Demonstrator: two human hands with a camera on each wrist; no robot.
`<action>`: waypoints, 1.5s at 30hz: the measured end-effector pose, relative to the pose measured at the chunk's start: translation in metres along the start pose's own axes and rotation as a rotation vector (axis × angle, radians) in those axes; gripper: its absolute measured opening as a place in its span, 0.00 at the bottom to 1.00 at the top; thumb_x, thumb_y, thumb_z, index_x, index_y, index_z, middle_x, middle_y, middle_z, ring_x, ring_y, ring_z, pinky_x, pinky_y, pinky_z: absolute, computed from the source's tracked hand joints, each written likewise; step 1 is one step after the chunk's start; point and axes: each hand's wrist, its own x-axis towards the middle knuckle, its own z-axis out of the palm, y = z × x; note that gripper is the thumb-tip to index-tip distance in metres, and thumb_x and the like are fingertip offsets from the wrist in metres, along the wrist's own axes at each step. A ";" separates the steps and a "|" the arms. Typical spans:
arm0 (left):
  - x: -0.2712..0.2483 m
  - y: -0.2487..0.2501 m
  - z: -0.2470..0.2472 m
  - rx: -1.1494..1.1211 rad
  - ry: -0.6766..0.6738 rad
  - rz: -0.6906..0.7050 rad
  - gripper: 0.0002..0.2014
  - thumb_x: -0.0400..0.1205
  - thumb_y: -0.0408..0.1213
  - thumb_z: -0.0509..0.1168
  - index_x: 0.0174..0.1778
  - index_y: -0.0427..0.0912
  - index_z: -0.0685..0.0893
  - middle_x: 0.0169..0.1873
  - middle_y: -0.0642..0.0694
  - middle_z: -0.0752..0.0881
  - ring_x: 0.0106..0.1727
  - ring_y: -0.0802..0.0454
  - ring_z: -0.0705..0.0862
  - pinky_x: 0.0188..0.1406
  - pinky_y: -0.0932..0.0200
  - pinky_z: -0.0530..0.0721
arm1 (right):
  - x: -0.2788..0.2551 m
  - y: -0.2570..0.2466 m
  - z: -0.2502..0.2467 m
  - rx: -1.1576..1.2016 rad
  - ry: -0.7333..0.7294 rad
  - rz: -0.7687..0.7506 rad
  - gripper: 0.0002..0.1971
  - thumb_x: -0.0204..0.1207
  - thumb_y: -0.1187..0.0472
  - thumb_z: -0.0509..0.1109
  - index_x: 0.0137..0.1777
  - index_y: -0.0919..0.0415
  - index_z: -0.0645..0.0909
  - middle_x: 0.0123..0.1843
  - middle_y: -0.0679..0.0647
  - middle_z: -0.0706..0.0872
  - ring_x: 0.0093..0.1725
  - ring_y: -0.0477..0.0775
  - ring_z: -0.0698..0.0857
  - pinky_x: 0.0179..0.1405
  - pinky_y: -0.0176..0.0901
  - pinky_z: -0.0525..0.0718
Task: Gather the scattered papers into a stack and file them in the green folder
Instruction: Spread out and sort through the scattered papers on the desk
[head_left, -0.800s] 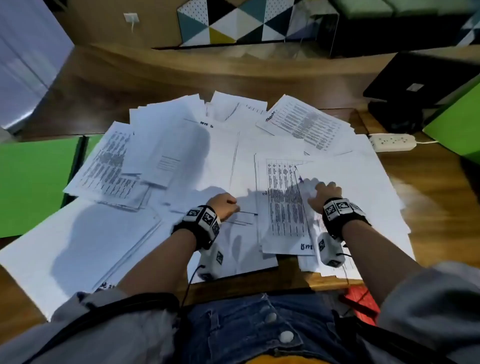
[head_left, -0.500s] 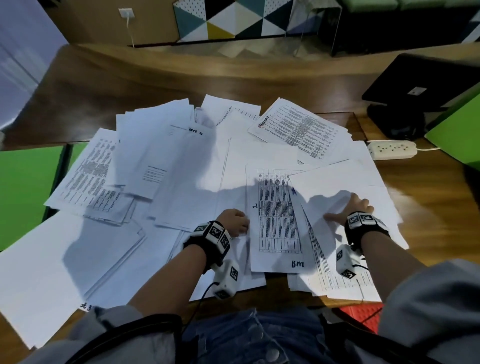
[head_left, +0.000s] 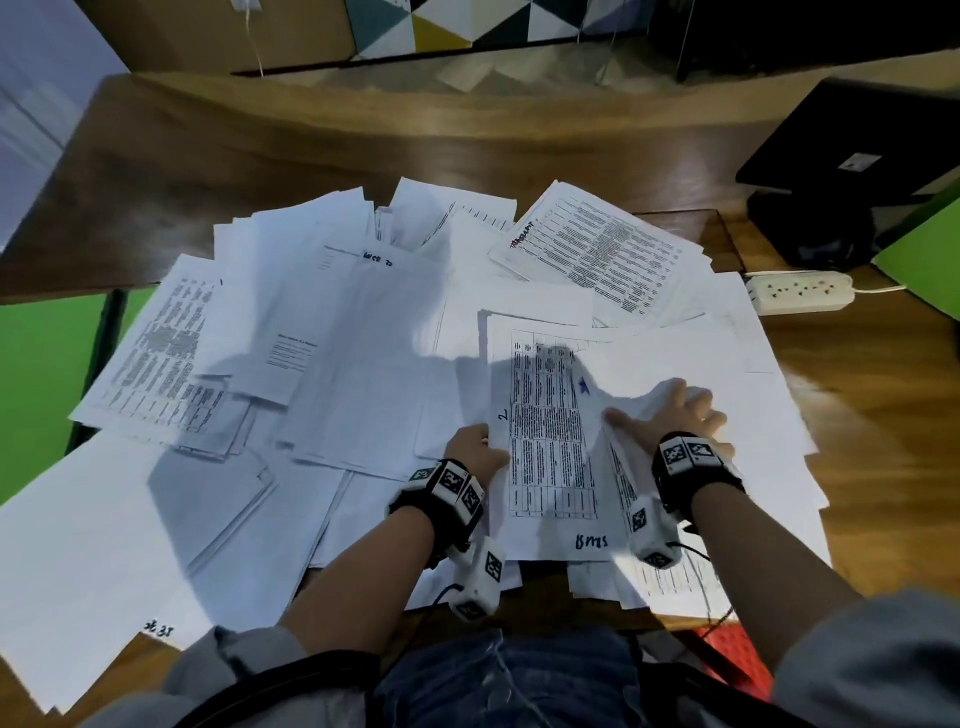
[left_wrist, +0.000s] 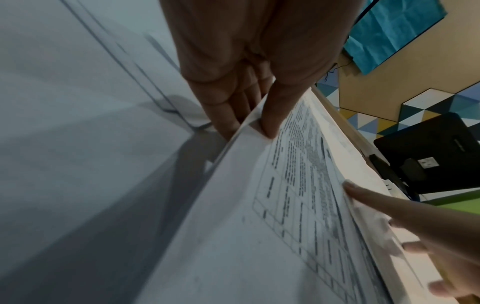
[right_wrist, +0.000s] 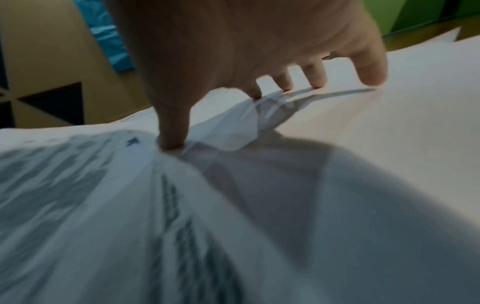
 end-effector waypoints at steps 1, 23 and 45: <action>-0.001 -0.002 -0.002 -0.002 0.014 -0.006 0.09 0.74 0.27 0.65 0.49 0.38 0.83 0.48 0.36 0.88 0.49 0.42 0.86 0.53 0.51 0.85 | 0.005 0.002 -0.006 0.028 0.052 0.037 0.53 0.65 0.26 0.63 0.82 0.59 0.51 0.82 0.61 0.55 0.79 0.68 0.59 0.69 0.74 0.65; 0.011 -0.008 -0.022 0.113 -0.033 -0.009 0.12 0.77 0.28 0.65 0.56 0.30 0.83 0.53 0.31 0.87 0.56 0.35 0.86 0.60 0.41 0.85 | 0.032 0.038 -0.041 0.202 -0.040 0.114 0.67 0.52 0.36 0.83 0.83 0.62 0.46 0.84 0.65 0.53 0.80 0.74 0.61 0.73 0.74 0.67; -0.001 -0.030 -0.049 0.198 0.045 -0.032 0.11 0.76 0.22 0.54 0.50 0.32 0.79 0.43 0.35 0.80 0.45 0.44 0.77 0.43 0.54 0.74 | -0.014 -0.009 -0.017 -0.113 0.214 -0.022 0.30 0.76 0.63 0.59 0.79 0.61 0.58 0.78 0.58 0.62 0.77 0.62 0.61 0.73 0.66 0.63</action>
